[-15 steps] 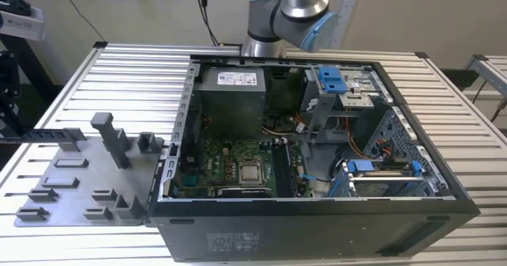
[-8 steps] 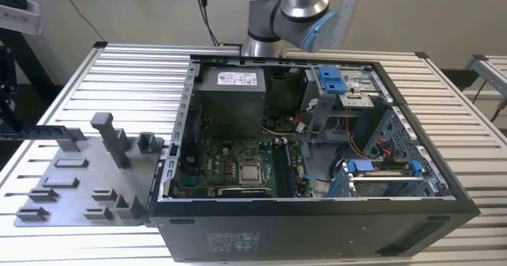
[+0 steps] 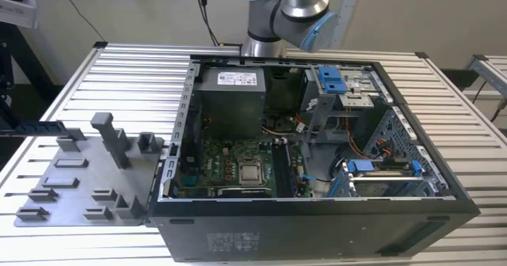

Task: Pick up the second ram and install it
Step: 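Pick up the second ram and move it above second insertion slot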

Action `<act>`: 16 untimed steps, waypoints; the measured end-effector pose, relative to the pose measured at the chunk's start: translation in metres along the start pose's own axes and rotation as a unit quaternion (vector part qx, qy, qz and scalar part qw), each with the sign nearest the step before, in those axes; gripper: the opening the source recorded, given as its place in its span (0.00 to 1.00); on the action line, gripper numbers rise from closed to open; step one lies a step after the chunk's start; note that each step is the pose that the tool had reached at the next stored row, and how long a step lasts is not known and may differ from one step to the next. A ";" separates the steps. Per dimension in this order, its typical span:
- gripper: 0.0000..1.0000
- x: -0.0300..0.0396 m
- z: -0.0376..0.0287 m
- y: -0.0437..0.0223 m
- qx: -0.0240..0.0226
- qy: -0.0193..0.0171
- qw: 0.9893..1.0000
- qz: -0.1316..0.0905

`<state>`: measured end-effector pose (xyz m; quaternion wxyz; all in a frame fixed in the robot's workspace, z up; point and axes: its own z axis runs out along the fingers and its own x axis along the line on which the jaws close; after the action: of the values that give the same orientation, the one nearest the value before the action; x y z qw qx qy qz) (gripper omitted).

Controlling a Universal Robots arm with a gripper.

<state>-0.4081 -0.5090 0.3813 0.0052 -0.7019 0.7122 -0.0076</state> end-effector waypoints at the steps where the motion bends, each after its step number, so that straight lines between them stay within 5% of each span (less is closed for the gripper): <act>1: 0.14 0.0000 -0.0009 0.0000 0.000 0.000 1.000 0.000; 16: 0.14 0.0001 -0.0211 -0.0004 0.000 0.000 1.000 0.000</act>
<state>-0.4081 -0.5090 0.4024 0.0052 -0.7019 0.7122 -0.0076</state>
